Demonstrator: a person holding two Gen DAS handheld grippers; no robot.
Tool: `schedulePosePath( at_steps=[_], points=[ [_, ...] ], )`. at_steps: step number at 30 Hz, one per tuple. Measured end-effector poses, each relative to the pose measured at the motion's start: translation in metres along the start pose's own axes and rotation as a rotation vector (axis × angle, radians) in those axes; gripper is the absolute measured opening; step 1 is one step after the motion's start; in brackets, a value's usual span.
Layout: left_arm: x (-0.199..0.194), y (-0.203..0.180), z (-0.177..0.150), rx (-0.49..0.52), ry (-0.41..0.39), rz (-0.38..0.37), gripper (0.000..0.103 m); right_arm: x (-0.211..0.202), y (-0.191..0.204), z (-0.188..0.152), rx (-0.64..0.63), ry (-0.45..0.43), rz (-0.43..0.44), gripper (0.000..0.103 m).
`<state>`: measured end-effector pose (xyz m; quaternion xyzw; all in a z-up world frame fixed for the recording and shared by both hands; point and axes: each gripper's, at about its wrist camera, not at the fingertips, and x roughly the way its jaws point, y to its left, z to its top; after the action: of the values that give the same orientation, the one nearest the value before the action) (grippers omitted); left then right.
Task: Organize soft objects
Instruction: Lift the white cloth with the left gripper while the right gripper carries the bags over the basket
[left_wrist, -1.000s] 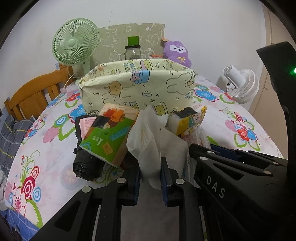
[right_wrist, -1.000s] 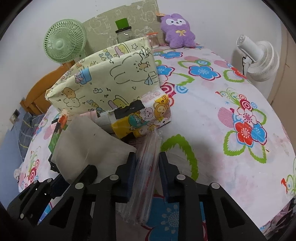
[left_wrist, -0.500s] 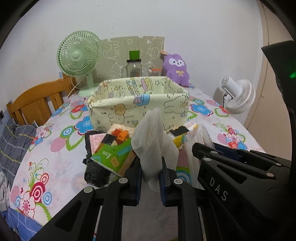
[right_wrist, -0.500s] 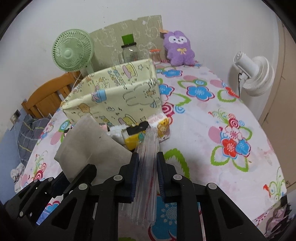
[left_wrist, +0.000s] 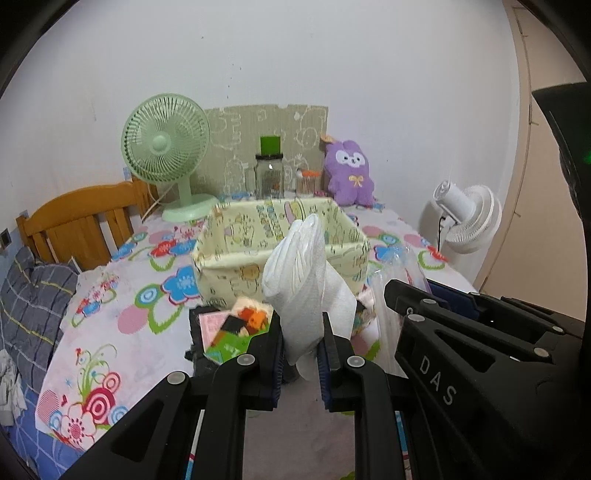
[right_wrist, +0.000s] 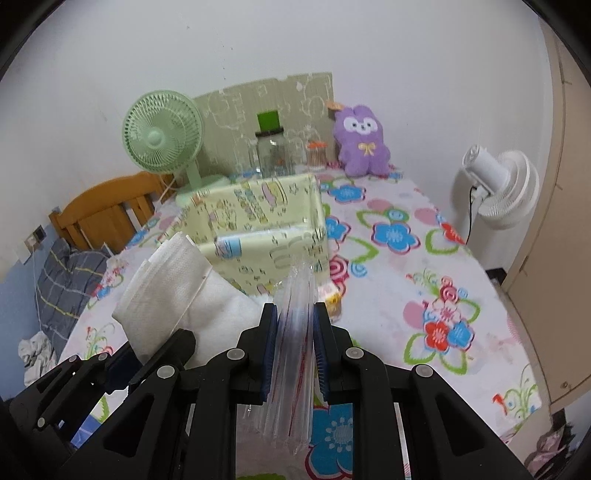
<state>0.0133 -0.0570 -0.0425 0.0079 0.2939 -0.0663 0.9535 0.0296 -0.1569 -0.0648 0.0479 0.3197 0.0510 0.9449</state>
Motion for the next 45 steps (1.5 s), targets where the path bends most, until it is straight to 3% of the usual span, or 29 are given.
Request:
schedulePosePath(
  at_steps=[17, 45],
  points=[
    [-0.014, 0.008, 0.037, 0.012, -0.065, -0.002, 0.014, -0.028, 0.020, 0.036, -0.063, -0.114, -0.018, 0.022],
    [0.048, 0.024, 0.089, 0.035, -0.070, 0.040, 0.014, 0.036, 0.024, 0.096, -0.089, -0.168, 0.011, 0.022]
  ],
)
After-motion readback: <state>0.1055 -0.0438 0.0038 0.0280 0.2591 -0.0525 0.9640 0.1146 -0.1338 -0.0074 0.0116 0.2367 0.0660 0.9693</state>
